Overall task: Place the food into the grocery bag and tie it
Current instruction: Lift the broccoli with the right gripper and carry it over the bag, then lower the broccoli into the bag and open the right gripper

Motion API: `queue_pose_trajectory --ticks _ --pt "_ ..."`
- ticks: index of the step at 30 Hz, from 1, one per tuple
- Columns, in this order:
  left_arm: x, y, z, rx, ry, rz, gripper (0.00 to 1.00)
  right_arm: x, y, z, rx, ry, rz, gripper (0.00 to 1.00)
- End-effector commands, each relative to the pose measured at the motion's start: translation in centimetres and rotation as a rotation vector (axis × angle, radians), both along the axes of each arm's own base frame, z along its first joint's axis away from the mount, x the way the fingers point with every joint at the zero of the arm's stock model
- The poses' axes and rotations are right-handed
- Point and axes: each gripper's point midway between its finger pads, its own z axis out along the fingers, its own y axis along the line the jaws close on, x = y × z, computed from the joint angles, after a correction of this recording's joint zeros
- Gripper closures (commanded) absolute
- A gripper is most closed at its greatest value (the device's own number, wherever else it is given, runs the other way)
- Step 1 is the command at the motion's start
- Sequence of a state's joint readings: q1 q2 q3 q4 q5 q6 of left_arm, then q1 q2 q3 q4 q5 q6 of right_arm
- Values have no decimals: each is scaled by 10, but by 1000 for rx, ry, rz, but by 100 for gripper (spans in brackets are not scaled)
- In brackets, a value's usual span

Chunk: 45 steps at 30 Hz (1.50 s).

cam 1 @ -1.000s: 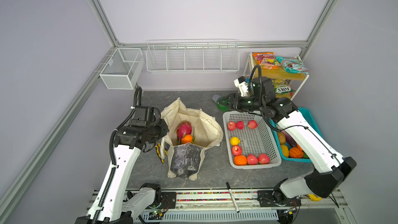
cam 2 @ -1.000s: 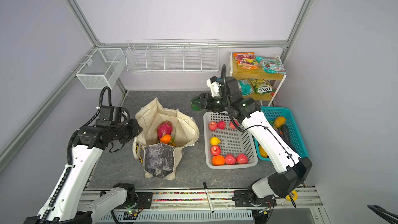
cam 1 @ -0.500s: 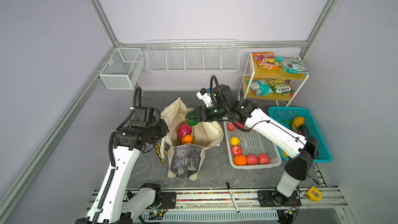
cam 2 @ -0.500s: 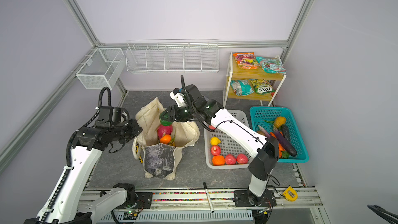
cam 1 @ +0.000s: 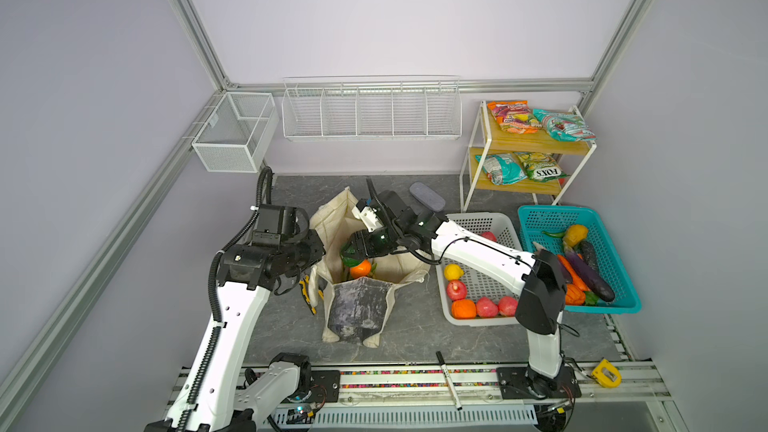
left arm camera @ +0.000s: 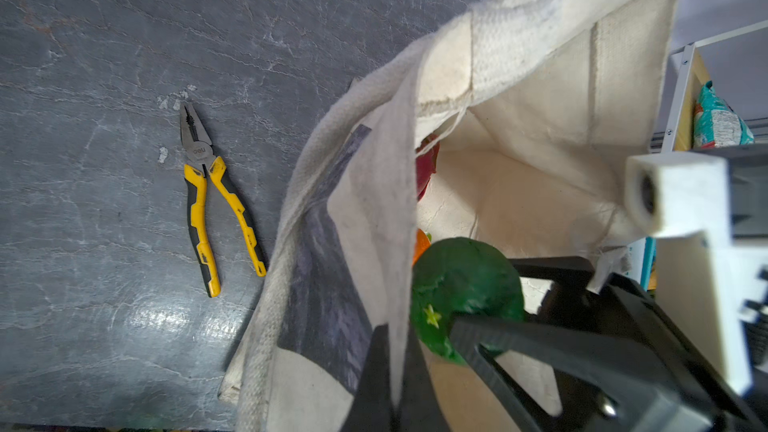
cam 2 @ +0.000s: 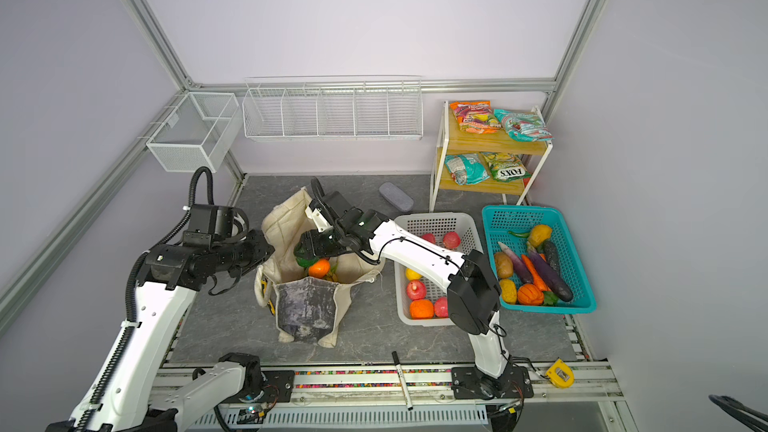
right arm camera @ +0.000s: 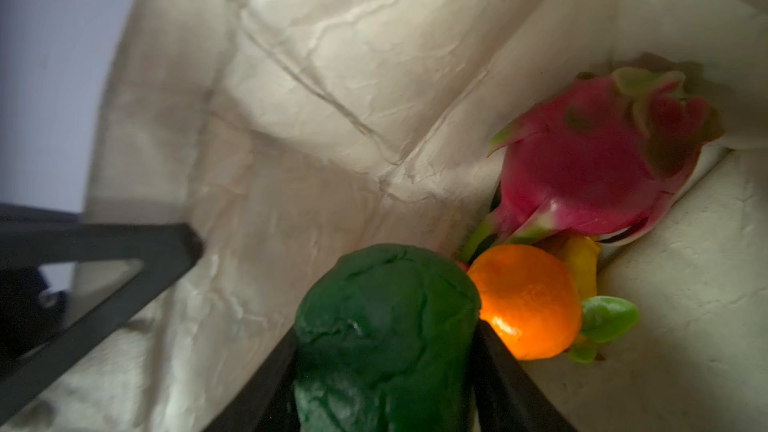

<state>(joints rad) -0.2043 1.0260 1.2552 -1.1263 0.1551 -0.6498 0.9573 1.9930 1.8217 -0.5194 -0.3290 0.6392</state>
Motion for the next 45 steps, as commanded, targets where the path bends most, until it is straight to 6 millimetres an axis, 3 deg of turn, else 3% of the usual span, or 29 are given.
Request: queue_pose_trajectory --ticks 1,12,30,38,45 --pt "2 -1 17 -3 -53 -3 100 11 5 -11 -29 -54 -4 42" --pt "-3 2 17 3 -55 1 100 9 2 -63 -174 -90 57 42" --pt "-2 -2 21 -8 -73 -14 100 -4 -10 -123 -319 -55 96 37" --pt "-1 -3 21 -6 -74 -15 100 -1 -12 -130 -338 -59 78 30" --pt "0 -3 21 -2 -72 -15 100 3 -7 -104 -303 -109 95 17"
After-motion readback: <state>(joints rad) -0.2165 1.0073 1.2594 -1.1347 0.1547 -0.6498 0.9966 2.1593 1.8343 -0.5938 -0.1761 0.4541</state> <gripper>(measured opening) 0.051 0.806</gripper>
